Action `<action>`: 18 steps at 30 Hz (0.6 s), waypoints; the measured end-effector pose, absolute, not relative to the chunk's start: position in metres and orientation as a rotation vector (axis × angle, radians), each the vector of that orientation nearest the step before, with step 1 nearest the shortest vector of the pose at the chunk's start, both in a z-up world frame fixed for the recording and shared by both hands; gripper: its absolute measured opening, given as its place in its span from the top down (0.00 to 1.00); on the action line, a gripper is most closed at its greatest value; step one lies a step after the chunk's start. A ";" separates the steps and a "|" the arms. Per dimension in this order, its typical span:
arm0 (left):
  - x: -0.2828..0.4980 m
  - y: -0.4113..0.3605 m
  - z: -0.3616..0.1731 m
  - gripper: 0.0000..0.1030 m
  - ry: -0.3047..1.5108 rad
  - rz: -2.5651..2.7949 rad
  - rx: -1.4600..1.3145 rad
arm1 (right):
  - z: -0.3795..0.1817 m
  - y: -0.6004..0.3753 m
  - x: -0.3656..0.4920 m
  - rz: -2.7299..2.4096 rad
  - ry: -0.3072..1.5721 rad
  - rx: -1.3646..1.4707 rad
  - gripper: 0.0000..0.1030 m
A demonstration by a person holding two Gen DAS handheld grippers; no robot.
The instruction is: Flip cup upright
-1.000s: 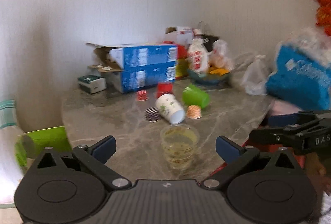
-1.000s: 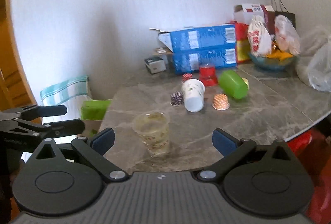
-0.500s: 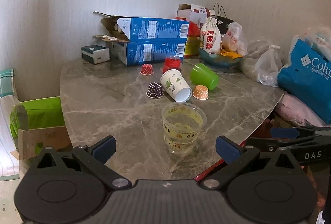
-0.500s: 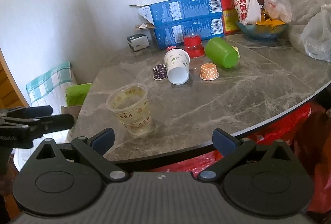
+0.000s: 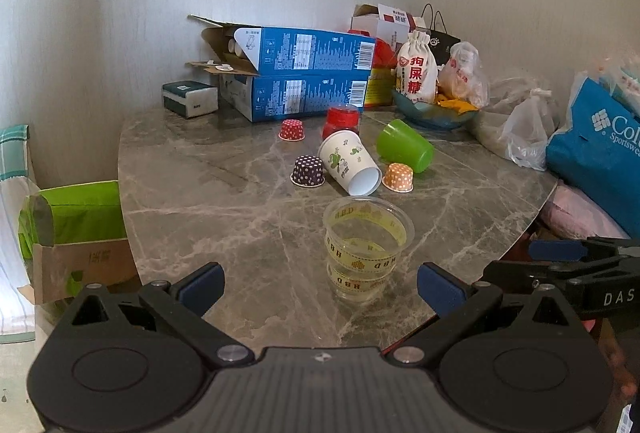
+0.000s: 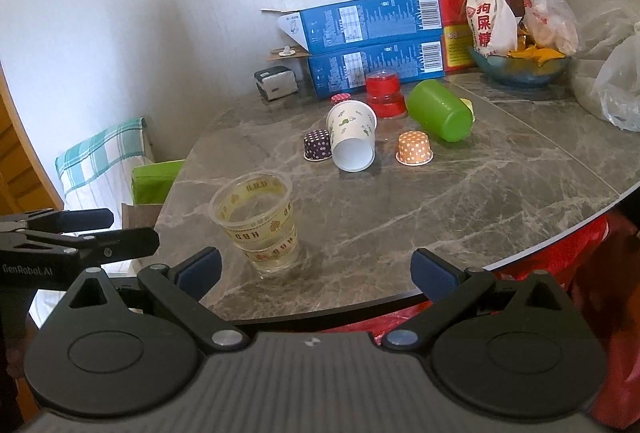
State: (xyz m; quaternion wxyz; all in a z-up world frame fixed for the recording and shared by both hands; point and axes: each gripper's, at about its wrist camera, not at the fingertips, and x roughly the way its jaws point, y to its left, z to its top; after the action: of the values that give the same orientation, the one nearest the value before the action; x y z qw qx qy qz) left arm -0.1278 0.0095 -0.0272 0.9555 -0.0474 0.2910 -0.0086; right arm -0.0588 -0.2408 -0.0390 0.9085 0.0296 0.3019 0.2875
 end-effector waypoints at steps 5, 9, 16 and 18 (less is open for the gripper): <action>-0.128 0.008 -0.030 0.00 0.597 -0.015 -0.095 | -0.041 -0.240 -0.057 0.594 0.628 0.059 0.01; -0.127 0.009 -0.032 0.00 0.597 -0.013 -0.093 | -0.042 -0.239 -0.056 0.597 0.628 0.048 0.01; -0.130 0.010 -0.032 0.00 0.592 -0.013 -0.107 | -0.042 -0.239 -0.056 0.600 0.626 0.042 0.01; -0.130 0.010 -0.032 0.00 0.595 -0.013 -0.108 | -0.041 -0.240 -0.056 0.600 0.625 0.046 0.01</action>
State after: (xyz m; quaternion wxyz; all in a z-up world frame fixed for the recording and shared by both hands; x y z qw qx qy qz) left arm -0.1302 0.0104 -0.0321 0.9547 -0.0533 0.2928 -0.0063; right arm -0.0562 -0.2399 -0.0415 0.9073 0.0222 0.3030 0.2907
